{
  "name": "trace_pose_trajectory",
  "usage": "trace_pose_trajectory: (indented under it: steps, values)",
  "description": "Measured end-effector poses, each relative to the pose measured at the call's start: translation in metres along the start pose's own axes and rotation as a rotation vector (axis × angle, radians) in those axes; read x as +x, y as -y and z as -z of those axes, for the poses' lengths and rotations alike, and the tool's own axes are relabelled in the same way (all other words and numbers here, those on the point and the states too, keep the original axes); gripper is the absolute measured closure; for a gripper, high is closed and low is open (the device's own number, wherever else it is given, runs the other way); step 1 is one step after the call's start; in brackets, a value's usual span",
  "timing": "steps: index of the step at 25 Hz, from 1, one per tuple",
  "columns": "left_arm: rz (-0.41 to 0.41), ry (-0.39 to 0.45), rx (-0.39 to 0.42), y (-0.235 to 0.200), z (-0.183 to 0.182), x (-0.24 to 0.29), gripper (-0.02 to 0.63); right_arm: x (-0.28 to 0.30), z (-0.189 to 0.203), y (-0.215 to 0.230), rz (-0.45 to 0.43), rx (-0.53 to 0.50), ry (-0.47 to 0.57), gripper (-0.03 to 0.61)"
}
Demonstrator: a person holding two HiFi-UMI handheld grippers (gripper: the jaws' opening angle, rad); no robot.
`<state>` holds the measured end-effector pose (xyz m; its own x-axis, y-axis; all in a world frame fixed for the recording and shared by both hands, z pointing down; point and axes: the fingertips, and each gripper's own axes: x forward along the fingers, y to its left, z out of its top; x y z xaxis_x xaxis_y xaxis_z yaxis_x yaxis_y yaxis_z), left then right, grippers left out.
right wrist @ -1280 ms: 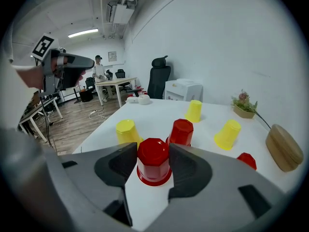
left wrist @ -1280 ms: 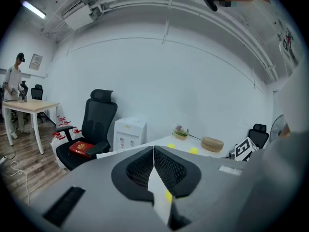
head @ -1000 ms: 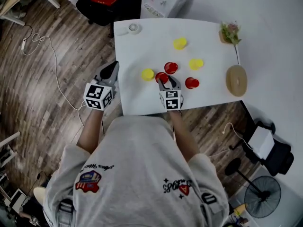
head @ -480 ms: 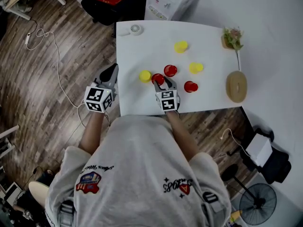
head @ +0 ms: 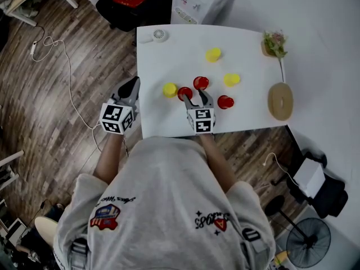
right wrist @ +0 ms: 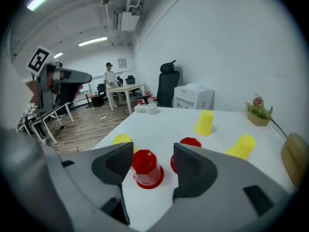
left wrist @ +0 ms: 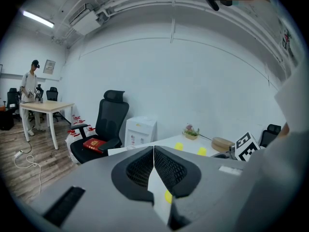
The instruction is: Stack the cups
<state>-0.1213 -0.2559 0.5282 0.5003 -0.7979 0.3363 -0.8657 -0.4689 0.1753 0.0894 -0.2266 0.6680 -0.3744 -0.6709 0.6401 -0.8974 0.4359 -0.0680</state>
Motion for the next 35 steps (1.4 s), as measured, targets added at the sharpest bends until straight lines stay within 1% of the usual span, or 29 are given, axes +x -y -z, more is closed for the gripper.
trace_pose_trajectory:
  steps: [3,6,8,13,15,16,17,22,26,30,35]
  values:
    - [-0.005,0.0,0.004,0.005,-0.001,0.0,0.605,-0.004,-0.009,0.035,0.082,0.03,0.05,0.318]
    - [-0.02,0.001,0.006,0.009,-0.001,-0.005,0.604,0.002,-0.008,0.062,0.131,0.026,0.017,0.299]
    - [-0.037,0.001,0.005,0.009,-0.002,-0.009,0.605,0.01,-0.006,0.069,0.129,0.021,-0.027,0.291]
    - [-0.097,0.002,-0.013,0.011,0.004,-0.023,0.604,0.027,0.007,0.072,0.085,0.0,-0.11,0.299]
    - [-0.118,-0.003,-0.02,0.013,0.009,-0.027,0.604,0.028,0.012,0.074,0.084,-0.008,-0.123,0.316]
    - [-0.127,-0.006,-0.023,0.015,0.011,-0.029,0.604,0.028,0.014,0.075,0.083,-0.015,-0.129,0.336]
    - [-0.137,-0.008,-0.026,0.017,0.013,-0.031,0.604,0.027,0.015,0.076,0.081,-0.023,-0.133,0.374]
    - [-0.163,-0.028,-0.039,0.032,0.023,-0.035,0.604,0.011,0.019,0.079,0.069,-0.026,-0.117,0.377]
    - [-0.131,-0.042,-0.025,0.042,0.026,-0.028,0.605,-0.01,0.029,0.079,0.084,-0.02,-0.105,0.377]
    - [-0.063,-0.05,0.003,0.049,0.027,-0.02,0.605,-0.03,0.046,0.072,0.118,0.013,-0.109,0.377]
    - [0.03,-0.044,0.053,0.053,0.022,-0.01,0.604,-0.036,0.061,0.053,0.118,0.026,-0.115,0.377]
